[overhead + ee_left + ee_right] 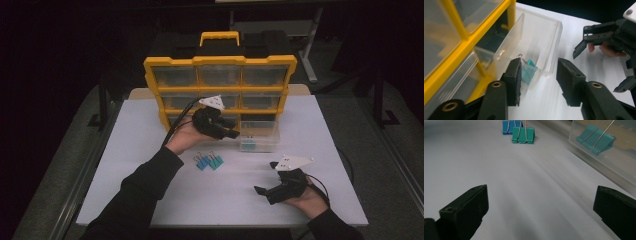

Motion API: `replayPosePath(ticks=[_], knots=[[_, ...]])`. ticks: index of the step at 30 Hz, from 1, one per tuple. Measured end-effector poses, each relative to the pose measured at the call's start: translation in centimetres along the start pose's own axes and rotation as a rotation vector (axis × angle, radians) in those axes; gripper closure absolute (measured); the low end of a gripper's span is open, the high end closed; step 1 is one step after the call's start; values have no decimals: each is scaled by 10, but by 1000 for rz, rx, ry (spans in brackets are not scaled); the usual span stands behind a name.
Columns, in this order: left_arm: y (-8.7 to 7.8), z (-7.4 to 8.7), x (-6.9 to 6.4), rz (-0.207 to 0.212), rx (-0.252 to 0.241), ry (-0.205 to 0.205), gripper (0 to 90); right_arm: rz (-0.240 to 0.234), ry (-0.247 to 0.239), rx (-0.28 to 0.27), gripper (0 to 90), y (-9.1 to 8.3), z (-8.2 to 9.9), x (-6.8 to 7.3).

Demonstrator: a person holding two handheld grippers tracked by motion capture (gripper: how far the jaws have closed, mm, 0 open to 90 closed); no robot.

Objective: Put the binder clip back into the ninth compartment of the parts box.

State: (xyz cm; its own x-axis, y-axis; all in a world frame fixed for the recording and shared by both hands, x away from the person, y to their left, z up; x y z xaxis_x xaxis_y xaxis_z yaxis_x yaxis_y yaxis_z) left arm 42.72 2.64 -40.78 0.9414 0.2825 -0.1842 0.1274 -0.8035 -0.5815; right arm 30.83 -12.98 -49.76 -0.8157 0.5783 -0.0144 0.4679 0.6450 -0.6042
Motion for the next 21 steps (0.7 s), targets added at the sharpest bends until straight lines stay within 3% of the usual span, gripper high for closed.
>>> replayPosePath(ticks=[13,21], knots=[[-22,30,10,-55,-24,-74,410,3,-3,-1,0,0,0,0],[-28,48,13,-89,-26,-98,349,4,1,2,0,0,0,-1]])
Point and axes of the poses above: each handheld gripper's, and its own axes: y roughly forward along the jaws, z roughly out of its underside, x roughly to its left, the point moved 8 cm from there along y, roughly forward along the jaws, and after that the axes turned 5 degrees about -y, right-handed, at the moved point
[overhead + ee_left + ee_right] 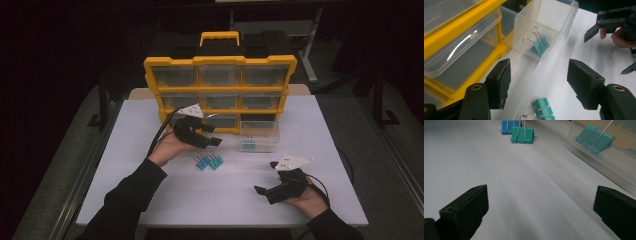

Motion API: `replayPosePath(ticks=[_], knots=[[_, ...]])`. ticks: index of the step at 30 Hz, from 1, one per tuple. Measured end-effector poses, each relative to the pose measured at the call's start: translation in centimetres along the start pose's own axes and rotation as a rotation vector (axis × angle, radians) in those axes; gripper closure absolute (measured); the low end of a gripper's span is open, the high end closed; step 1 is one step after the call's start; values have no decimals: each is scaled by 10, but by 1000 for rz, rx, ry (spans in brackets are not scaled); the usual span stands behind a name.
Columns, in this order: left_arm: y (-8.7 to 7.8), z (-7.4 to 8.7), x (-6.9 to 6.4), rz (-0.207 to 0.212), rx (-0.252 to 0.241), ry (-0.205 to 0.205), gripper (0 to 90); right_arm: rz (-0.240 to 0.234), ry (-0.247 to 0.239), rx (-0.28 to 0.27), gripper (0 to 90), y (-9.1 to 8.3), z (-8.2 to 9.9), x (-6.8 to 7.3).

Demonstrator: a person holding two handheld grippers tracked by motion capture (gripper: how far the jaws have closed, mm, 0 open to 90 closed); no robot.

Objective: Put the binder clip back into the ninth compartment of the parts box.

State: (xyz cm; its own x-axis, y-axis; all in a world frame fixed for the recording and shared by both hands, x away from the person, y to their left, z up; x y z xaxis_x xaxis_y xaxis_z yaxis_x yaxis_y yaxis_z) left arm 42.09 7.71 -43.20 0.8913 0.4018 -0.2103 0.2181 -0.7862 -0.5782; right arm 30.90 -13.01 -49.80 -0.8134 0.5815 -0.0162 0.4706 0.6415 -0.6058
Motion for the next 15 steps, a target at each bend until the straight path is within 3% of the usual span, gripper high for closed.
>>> replayPosePath(ticks=[15], knots=[[-10,30,3,-54,-24,-39,251,2,-2,-1,0,0,0,0]])
Point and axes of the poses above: each handheld gripper's, and its own axes: y roughly forward along the jaws, z roughly out of its underside, x roughly to its left, the point moved 8 cm from there along y, roughly forward along the jaws, and after that the axes turned 5 degrees about -y, right-handed, at the moved point
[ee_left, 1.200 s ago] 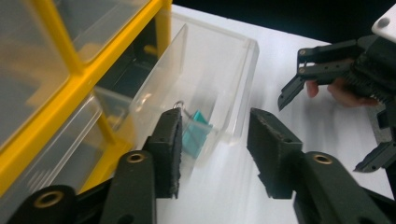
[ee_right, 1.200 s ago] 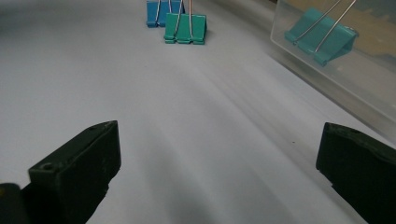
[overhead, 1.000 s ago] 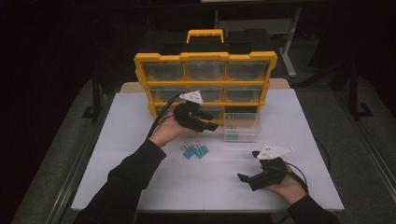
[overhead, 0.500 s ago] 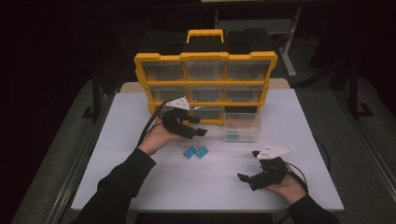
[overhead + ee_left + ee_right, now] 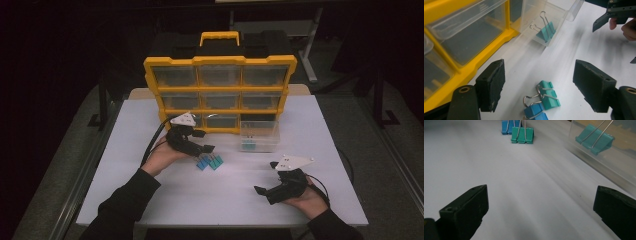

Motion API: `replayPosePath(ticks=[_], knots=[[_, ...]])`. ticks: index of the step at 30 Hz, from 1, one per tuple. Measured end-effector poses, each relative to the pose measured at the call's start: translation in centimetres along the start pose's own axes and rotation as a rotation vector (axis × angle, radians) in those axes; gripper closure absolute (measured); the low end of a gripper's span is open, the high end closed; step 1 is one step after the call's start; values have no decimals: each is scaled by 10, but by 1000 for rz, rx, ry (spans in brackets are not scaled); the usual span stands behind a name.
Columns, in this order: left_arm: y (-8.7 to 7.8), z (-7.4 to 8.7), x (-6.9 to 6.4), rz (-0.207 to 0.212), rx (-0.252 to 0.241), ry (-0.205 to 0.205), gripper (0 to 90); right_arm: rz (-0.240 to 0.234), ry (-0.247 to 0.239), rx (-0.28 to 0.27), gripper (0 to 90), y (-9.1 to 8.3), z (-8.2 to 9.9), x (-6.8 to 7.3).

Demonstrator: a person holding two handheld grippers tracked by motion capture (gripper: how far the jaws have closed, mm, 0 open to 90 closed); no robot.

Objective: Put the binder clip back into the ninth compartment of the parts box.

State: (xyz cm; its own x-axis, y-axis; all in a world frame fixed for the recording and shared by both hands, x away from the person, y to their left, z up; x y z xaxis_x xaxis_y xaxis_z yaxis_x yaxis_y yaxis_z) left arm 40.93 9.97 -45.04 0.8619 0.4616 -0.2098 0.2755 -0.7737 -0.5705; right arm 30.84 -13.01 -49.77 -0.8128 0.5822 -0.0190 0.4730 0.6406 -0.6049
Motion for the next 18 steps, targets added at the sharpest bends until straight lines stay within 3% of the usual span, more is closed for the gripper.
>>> replayPosePath(ticks=[18], knots=[[-1,35,5,-44,-22,-45,267,0,3,2,0,0,1,0]])
Point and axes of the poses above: each handheld gripper's, and its own axes: y roughly forward along the jaws, z roughly out of its underside, x roughly to its left, the point moved 8 cm from there along y, roughly forward along the jaws, and after that the axes turned 5 degrees about -y, right-handed, at the moved point
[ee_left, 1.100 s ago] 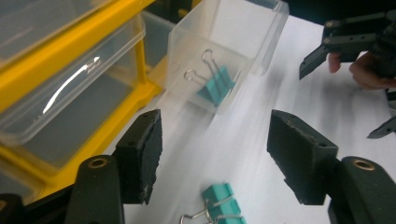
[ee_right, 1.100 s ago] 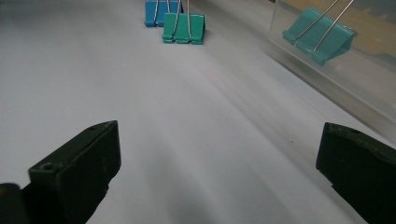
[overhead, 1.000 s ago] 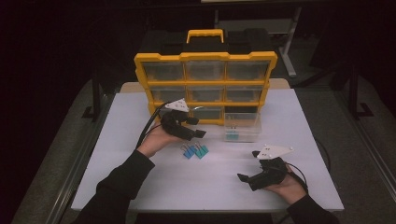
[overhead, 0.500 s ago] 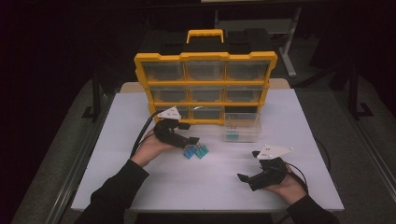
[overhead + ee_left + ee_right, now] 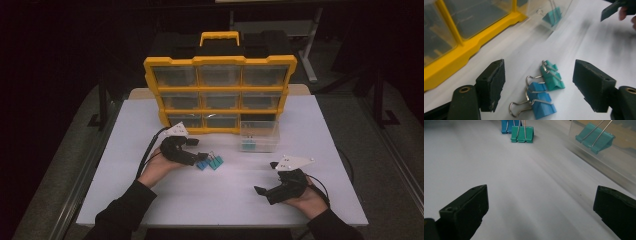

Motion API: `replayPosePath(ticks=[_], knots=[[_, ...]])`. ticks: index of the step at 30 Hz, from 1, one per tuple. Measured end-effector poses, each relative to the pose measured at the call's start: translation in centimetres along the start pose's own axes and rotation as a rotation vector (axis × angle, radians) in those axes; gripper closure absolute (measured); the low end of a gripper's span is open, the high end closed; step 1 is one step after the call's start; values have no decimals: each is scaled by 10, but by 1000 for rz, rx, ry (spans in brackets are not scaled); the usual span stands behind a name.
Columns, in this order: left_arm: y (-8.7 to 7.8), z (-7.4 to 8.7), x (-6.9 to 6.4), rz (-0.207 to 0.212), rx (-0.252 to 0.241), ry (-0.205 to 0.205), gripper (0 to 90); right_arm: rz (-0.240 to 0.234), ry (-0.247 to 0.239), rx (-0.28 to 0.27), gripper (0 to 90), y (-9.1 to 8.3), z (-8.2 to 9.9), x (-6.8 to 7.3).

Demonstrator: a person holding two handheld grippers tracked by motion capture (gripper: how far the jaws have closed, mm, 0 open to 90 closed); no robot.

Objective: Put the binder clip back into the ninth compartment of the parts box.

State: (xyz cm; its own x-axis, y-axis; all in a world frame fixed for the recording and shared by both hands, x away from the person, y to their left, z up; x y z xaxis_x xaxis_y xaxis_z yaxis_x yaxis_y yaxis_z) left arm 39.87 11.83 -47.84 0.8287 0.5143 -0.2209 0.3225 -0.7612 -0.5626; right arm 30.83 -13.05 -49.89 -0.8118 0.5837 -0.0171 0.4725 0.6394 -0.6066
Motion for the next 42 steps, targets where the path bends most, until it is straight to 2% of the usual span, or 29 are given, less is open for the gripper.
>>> replayPosePath(ticks=[7,14,27,42], knots=[[7,13,1,3,29,-7,334,-2,-4,0,0,0,0,1],[9,20,3,-2,29,-15,433,-5,-3,1,0,0,1,1],[9,23,5,23,42,-33,616,-5,-2,4,0,1,1,1],[9,23,5,23,42,-44,738,-5,-3,5,0,1,2,1]])
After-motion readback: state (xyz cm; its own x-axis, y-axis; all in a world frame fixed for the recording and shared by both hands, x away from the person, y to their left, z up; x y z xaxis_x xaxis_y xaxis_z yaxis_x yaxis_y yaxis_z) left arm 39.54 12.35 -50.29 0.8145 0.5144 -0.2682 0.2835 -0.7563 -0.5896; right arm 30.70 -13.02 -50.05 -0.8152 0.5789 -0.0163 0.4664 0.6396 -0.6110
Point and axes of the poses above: each handheld gripper's, and its own axes: y roughly forward along the jaws, z roughly out of its underside, x roughly to its left, the point moved 8 cm from there along y, roughly forward along the jaws, and after that the axes turned 5 degrees about -y, right-handed, at the moved point
